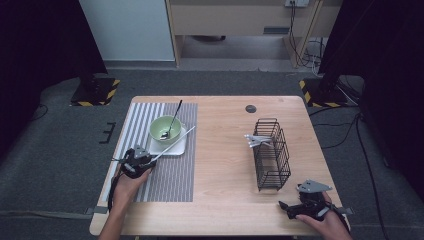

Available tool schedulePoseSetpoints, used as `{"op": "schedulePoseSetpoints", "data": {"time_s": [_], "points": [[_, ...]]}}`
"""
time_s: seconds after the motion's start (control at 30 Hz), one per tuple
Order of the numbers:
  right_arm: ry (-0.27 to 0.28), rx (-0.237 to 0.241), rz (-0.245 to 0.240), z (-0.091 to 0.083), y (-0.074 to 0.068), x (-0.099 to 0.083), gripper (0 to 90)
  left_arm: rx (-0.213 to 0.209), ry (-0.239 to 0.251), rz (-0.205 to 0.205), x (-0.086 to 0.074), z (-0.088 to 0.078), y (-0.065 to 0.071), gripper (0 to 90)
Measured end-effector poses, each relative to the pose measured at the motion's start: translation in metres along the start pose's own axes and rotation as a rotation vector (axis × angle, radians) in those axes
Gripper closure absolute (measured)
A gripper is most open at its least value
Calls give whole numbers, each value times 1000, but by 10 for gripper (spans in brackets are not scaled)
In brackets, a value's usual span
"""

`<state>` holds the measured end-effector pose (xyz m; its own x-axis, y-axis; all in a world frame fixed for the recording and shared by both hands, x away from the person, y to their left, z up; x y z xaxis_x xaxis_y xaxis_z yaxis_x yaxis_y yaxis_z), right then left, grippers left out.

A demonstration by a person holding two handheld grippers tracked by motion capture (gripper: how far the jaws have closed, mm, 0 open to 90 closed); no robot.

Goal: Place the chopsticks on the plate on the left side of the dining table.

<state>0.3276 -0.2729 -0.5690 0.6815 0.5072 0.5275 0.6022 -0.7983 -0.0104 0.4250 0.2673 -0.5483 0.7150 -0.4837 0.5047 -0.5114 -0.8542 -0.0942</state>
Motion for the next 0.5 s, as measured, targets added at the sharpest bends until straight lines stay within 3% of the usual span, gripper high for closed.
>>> {"op": "schedulePoseSetpoints", "data": {"time_s": [0.37, 0.5], "points": [[1, -1, -2, 0, 0, 0, 3, 24, 16, -23, -1, -8, -1, 582], [1, 0, -2, 0, 0, 0, 3, 46, 48, -46, 1, -20, -4, 411]]}}
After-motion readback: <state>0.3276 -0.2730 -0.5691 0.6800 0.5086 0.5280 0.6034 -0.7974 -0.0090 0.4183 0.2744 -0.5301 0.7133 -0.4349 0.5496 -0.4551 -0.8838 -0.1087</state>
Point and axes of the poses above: each handheld gripper's, and its own axes: z roughly forward along the jaws, x roughly out of its top, y roughly to its right, the point moved 4 cm from there along z, roughly forward along the jaws, and after that the axes turned 13 degrees about -y, right-handed, at the moved point
